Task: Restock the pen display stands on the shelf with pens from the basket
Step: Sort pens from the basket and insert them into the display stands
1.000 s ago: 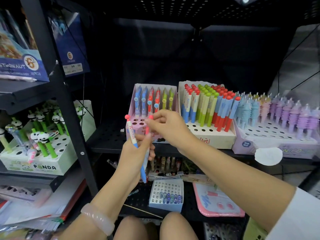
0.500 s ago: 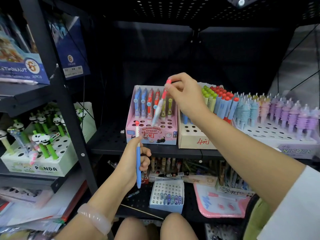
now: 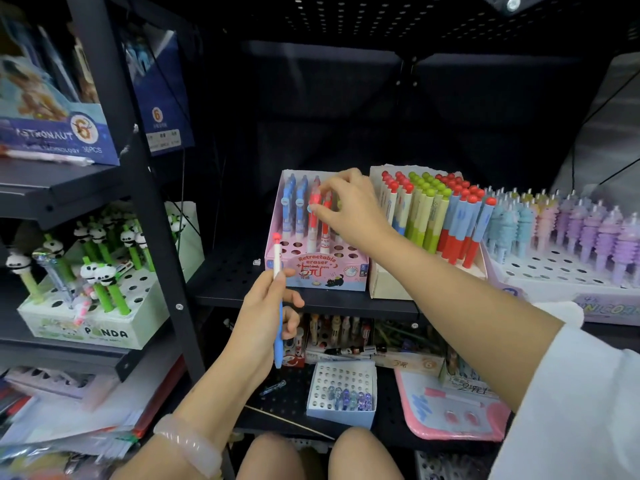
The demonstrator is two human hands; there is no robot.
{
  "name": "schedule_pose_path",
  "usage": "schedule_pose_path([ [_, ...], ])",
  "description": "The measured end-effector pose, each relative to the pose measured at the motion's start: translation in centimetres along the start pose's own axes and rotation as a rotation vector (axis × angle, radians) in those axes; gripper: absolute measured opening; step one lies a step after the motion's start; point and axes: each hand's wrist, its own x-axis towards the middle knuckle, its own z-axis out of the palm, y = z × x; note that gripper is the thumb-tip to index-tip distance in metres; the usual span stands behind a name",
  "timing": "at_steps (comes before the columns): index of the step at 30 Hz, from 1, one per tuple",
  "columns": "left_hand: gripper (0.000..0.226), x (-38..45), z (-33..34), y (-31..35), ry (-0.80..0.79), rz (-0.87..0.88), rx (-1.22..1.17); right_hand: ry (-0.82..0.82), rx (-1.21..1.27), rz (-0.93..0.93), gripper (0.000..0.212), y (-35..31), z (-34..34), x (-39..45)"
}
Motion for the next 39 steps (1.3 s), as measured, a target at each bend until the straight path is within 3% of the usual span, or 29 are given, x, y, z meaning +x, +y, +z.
schedule_pose_path([
  [6,0.020,-0.1,-0.2,0.3,-0.008,-0.012,-0.087,-0.090,-0.035,0.059,0.019,-0.5,0.8,-0.1],
  [11,0.017,-0.1,-0.2,0.5,-0.026,0.041,-0.072,0.119,0.044,-0.022,0.026,-1.8,-0.2,-2.5],
  [13,0.016,-0.1,0.1,0.5,-0.046,0.072,-0.044,0.049,0.249,0.021,0.021,-2.8,-0.2,-4.5],
  [15,0.016,-0.1,0.6,0.3,-0.075,0.098,-0.021,-0.123,0.476,0.128,0.017,-3.4,-0.3,-6.2],
  [17,0.017,0.0,1.3,0.1,-0.100,0.109,-0.005,-0.240,0.546,0.192,0.016,-3.2,-0.4,-7.1],
  [19,0.018,0.1,2.2,0.0,-0.122,0.110,0.009,-0.256,0.589,0.248,0.012,-2.7,-1.0,-7.5],
  [24,0.016,0.3,4.2,-0.8,-0.204,0.091,0.197,-0.015,0.528,0.303,0.012,-0.2,-4.4,-6.6],
  [29,0.021,0.1,5.2,-1.3,-0.253,0.108,0.357,0.306,0.345,0.193,0.011,3.5,-8.4,-4.6],
  [32,0.025,0.0,5.6,-1.4,-0.260,0.118,0.399,0.302,0.197,0.135,0.011,4.6,-8.1,-4.0],
  [39,0.022,0.0,5.5,-1.0,-0.238,0.134,0.428,0.225,0.131,0.130,0.015,4.7,-7.3,-3.3],
])
